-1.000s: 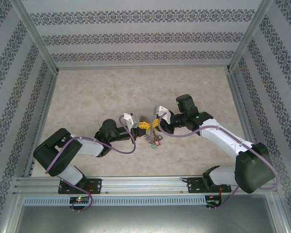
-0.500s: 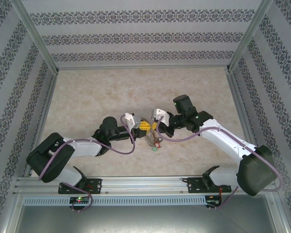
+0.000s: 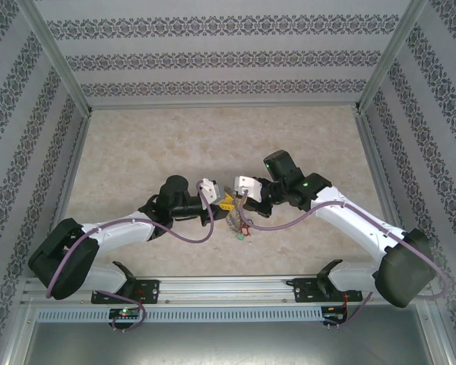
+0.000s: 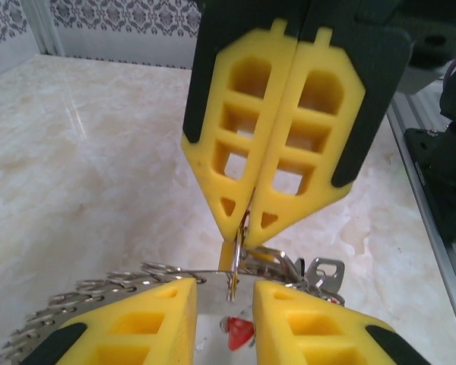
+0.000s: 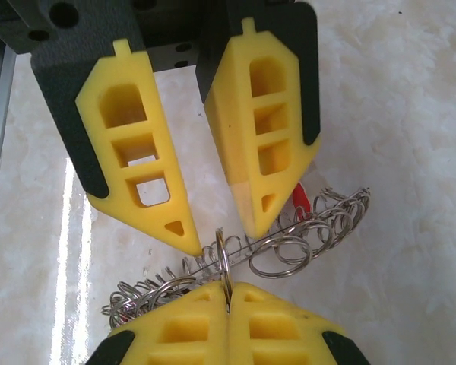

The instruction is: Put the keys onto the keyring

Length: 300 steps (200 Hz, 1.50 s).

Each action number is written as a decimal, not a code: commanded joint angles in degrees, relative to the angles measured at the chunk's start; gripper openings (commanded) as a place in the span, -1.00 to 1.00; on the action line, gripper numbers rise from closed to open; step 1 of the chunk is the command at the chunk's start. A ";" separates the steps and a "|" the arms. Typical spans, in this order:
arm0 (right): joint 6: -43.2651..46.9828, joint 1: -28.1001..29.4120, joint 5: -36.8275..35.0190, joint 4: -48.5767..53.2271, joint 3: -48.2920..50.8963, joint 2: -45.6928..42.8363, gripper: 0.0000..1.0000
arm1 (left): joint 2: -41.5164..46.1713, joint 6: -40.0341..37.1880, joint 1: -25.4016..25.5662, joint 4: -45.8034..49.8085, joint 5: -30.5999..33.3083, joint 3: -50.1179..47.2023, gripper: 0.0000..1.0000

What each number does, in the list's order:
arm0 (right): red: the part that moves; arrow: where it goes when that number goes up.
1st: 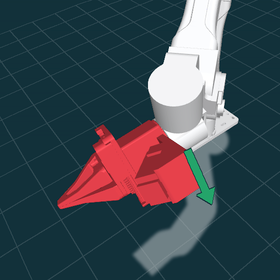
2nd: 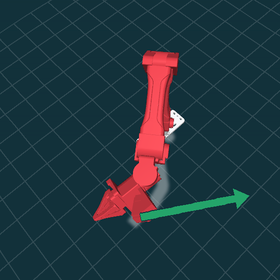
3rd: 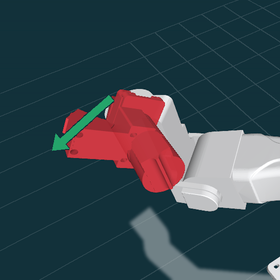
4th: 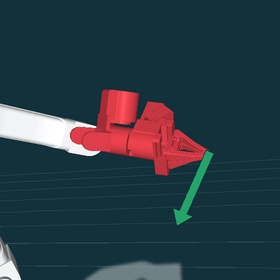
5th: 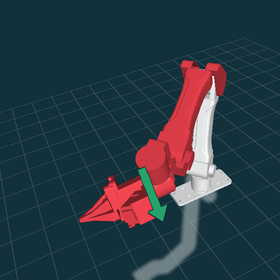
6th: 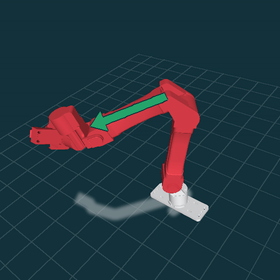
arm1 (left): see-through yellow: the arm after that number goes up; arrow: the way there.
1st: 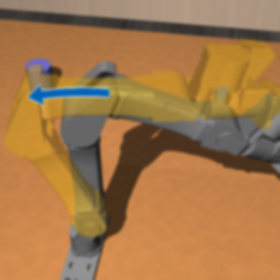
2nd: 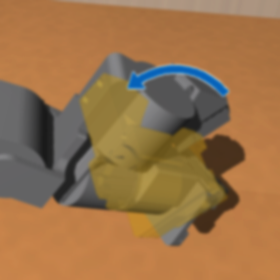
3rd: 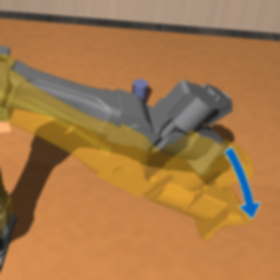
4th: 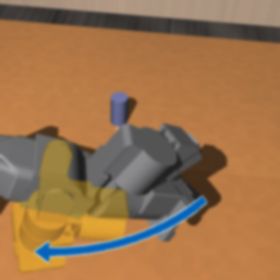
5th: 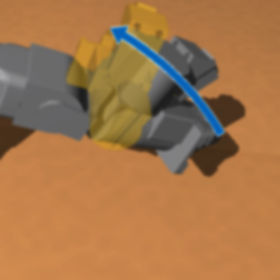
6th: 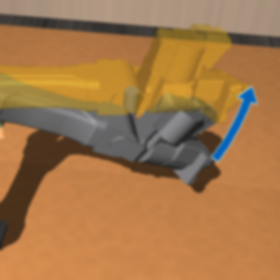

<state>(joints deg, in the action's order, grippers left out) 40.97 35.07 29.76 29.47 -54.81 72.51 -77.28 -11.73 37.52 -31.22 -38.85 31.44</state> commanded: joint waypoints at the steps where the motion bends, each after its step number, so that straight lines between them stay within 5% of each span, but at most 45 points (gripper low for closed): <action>1: 1.39 0.77 0.74 -0.12 -2.54 -2.00 -1.00 | 1.18 -2.21 0.65 3.20 -1.49 2.06 -0.47; 75: 1.19 1.12 -0.07 0.06 -2.50 -1.49 -1.00 | 3.01 -0.31 0.97 -1.07 -0.16 1.17 -0.44; 300: 0.34 1.36 4.24 -2.14 -2.38 -2.00 -1.00 | 0.43 -7.87 2.47 14.33 0.90 7.52 -0.71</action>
<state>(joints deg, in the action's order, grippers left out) 40.93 35.51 29.80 30.09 -55.46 71.99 -76.03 -16.80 39.33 -21.98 -38.83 37.01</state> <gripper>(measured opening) 0.058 0.150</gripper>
